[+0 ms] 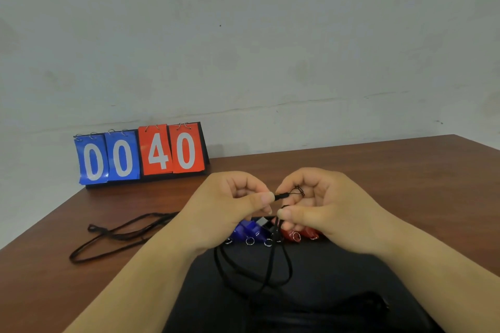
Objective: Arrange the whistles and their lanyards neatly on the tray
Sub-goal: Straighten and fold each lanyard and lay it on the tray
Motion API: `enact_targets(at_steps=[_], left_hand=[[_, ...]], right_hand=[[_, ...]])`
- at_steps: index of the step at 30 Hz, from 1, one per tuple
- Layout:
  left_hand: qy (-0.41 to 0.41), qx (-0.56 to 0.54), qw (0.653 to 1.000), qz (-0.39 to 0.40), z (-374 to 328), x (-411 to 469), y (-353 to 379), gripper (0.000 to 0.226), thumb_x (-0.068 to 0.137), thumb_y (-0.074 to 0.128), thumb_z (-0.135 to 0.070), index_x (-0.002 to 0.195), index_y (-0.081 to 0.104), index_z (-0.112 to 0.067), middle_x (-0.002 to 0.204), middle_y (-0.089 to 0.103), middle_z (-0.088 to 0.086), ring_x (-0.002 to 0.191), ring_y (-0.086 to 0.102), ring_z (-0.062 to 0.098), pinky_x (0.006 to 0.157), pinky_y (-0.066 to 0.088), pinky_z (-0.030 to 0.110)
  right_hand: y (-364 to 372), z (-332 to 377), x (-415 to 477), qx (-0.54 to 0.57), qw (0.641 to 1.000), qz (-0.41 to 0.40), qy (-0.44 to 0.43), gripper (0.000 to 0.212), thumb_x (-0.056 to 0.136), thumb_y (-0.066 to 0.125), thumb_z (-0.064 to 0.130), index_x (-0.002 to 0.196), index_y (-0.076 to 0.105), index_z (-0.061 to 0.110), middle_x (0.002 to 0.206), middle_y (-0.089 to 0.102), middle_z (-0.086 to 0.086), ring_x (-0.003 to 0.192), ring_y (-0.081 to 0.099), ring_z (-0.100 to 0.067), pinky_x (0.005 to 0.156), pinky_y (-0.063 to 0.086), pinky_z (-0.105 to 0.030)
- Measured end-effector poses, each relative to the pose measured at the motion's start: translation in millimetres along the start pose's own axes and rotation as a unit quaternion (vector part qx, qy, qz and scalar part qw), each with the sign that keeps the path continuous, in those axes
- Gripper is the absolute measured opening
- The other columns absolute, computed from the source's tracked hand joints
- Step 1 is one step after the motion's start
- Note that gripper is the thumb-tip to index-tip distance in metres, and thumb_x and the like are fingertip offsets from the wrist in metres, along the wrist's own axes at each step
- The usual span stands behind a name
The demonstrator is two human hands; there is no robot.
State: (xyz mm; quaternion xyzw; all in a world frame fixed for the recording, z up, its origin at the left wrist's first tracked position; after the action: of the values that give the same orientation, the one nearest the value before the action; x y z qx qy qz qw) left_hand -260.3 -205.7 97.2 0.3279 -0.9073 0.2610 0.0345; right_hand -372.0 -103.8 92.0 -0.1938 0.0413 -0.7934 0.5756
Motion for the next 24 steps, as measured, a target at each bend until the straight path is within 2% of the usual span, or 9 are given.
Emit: enact_targets(at_steps=[4, 11, 16, 20, 22, 24], left_hand=[[0.0, -0.004, 1.0, 0.007, 0.5, -0.4, 2.2, 0.008, 0.094, 0.071, -0.016, 0.088, 0.076, -0.016, 0.074, 0.076, -0.002, 0.059, 0.064, -0.002, 0.058, 0.048, 0.012], [0.005, -0.019, 1.0, 0.012, 6.2, 2.1, 6.1, 0.007, 0.095, 0.07, -0.012, 0.091, 0.076, -0.009, 0.071, 0.075, -0.003, 0.056, 0.06, -0.003, 0.054, 0.045, 0.01], [-0.012, -0.051, 0.998, 0.027, 14.2, 5.6, -0.6, 0.009, 0.093, 0.073, -0.014, 0.09, 0.078, -0.021, 0.074, 0.073, 0.005, 0.061, 0.059, 0.011, 0.053, 0.046, 0.018], [-0.047, -0.143, 0.987, -0.054, 27.9, 11.2, -27.8, 0.014, 0.094, 0.067, -0.002, 0.101, 0.075, -0.01, 0.068, 0.066, 0.005, 0.065, 0.059, 0.015, 0.065, 0.055, 0.025], [-0.073, -0.154, 0.98, -0.105, 40.2, 13.2, -46.3, 0.015, 0.095, 0.067, -0.006, 0.103, 0.076, -0.014, 0.074, 0.07, 0.002, 0.074, 0.064, 0.016, 0.078, 0.058, 0.033], [-0.095, -0.113, 0.979, -0.139, 50.8, 13.8, -61.1, 0.014, 0.093, 0.072, -0.013, 0.1, 0.078, -0.023, 0.084, 0.078, 0.0, 0.087, 0.07, 0.018, 0.084, 0.057, 0.036]], right_hand=[[0.4, -2.2, 1.8, -0.004, 1.0, 0.0, -0.002, 0.023, 0.087, 0.075, -0.001, 0.105, 0.069, 0.011, 0.083, 0.076, -0.011, 0.072, 0.076, -0.019, 0.068, 0.061, -0.026], [-2.3, -4.9, 5.0, 0.0, 1.0, -0.005, -0.012, 0.01, 0.087, 0.075, 0.0, 0.093, 0.07, 0.005, 0.074, 0.076, -0.01, 0.066, 0.073, -0.014, 0.063, 0.057, -0.023], [-21.4, -3.6, 6.7, -0.014, 0.999, -0.037, -0.012, 0.005, 0.087, 0.076, 0.003, 0.087, 0.071, 0.006, 0.072, 0.076, -0.013, 0.064, 0.072, -0.017, 0.063, 0.059, -0.025], [-69.5, -15.2, 12.9, 0.014, 0.99, -0.139, 0.014, 0.005, 0.086, 0.075, 0.002, 0.086, 0.071, 0.003, 0.068, 0.075, -0.01, 0.061, 0.071, -0.012, 0.061, 0.058, -0.019], [-90.4, -24.2, 14.8, 0.022, 0.984, -0.176, 0.031, 0.004, 0.087, 0.074, 0.002, 0.087, 0.07, 0.003, 0.068, 0.075, -0.009, 0.06, 0.07, -0.011, 0.059, 0.057, -0.016], [-102.0, -31.8, 16.1, 0.017, 0.982, -0.186, 0.043, 0.004, 0.088, 0.074, 0.003, 0.087, 0.07, 0.003, 0.07, 0.075, -0.01, 0.061, 0.071, -0.011, 0.058, 0.056, -0.016]])
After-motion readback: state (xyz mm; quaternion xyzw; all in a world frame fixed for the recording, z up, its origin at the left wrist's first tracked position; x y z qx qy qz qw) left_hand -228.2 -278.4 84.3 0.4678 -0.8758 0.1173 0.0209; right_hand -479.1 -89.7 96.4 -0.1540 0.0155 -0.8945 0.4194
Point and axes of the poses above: each hand's wrist, its own x-axis towards the middle knuckle, its own y-axis out of the palm, z = x × y, the point moved 10 cm from there along x, towards the middle knuckle
